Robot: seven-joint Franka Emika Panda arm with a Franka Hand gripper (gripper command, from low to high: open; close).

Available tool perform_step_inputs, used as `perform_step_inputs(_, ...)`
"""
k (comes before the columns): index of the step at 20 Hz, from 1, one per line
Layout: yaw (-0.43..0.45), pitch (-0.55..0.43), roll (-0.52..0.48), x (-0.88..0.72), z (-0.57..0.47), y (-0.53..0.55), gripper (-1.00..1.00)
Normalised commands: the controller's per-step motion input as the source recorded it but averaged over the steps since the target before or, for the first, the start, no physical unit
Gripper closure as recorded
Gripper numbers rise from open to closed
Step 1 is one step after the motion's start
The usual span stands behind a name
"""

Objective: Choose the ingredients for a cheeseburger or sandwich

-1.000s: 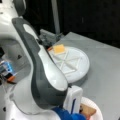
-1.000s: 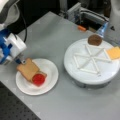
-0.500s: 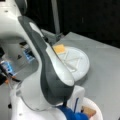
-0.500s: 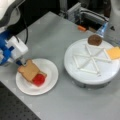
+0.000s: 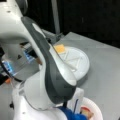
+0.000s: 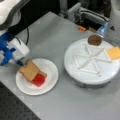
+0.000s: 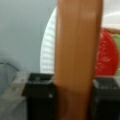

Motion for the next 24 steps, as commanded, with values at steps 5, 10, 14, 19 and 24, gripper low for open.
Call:
perform_step_inputs(5, -0.208, -0.136, -0.411, -0.51, 0.00, 0.49, 1.00)
perform_step_inputs(10, -0.223, -0.169, -0.387, -0.52, 0.04, 0.53, 1.00)
perform_step_inputs(14, -0.226, -0.192, -0.395, -0.49, 0.03, 0.54, 1.00)
perform_step_inputs(19, -0.211, -0.207, -0.376, -0.44, 0.01, 0.54, 1.00)
perform_step_inputs(24, -0.170, -0.196, -0.341, -0.34, 0.02, 0.45, 1.00)
